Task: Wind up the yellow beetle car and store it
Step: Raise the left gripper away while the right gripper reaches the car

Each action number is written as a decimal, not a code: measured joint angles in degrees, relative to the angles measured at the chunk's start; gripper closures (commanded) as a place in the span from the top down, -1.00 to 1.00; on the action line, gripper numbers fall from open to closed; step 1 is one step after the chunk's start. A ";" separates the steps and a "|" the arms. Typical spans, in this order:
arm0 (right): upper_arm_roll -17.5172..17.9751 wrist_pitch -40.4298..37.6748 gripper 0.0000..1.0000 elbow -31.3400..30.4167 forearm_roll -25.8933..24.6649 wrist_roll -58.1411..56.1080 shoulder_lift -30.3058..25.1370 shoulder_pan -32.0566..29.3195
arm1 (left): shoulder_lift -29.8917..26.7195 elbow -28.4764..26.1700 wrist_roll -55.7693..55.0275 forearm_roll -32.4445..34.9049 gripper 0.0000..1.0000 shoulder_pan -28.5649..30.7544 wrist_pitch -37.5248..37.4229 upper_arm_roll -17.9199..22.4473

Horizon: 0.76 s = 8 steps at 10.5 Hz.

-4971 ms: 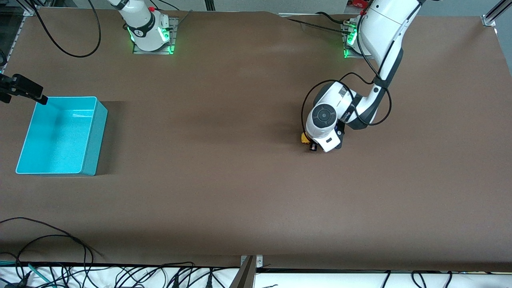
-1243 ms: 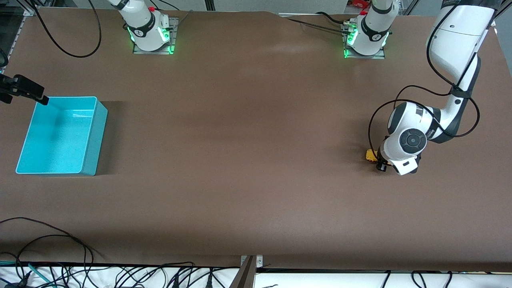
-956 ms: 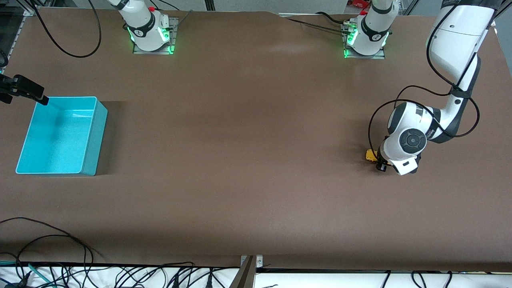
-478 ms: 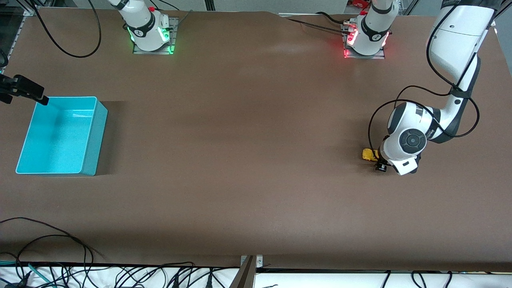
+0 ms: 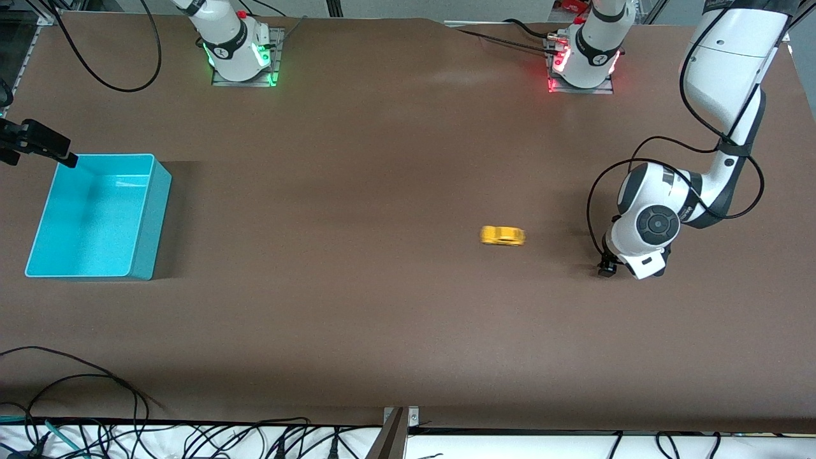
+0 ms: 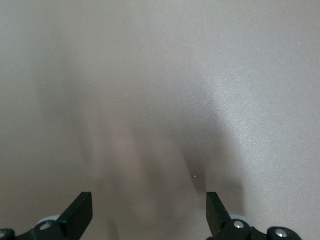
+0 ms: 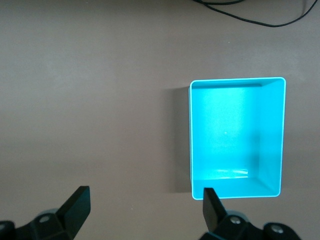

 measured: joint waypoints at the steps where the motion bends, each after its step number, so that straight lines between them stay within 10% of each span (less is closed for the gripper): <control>1: 0.00 0.00 1.00 0.00 0.00 0.00 0.00 0.00 | 0.08 -0.02 -0.01 0.00 1.00 0.00 0.00 0.00; 8: 0.00 0.00 1.00 0.00 0.00 0.00 0.01 0.00 | 2.84 13.51 4.75 -1.37 1.00 5.30 -13.13 -10.89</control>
